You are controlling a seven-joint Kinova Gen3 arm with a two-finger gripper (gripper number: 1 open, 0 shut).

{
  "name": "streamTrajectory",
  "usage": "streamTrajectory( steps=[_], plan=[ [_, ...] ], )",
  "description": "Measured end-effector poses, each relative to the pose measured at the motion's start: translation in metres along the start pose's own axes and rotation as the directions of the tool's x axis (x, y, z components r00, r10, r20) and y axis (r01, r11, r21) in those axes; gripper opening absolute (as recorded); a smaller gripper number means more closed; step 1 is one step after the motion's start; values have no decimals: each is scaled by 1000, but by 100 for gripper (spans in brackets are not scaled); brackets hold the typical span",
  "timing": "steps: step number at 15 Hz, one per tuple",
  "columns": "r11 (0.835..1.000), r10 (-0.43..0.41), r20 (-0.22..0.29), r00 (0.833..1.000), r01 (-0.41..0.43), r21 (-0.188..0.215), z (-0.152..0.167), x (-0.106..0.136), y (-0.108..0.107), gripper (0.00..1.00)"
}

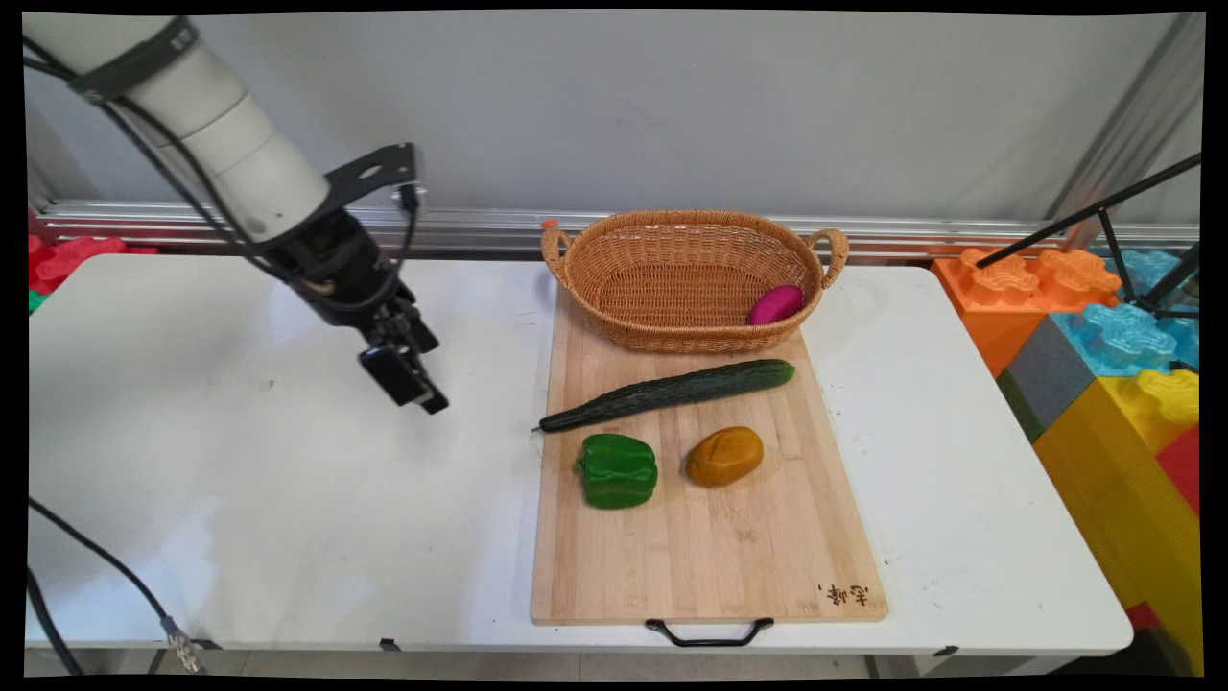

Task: Pick up the potato from the cutting board

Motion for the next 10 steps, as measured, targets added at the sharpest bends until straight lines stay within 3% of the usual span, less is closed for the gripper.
streamTrajectory(
  steps=[10],
  plan=[
    [997,-75,-78,994,74,-14,50,85,48,100]
  ],
)
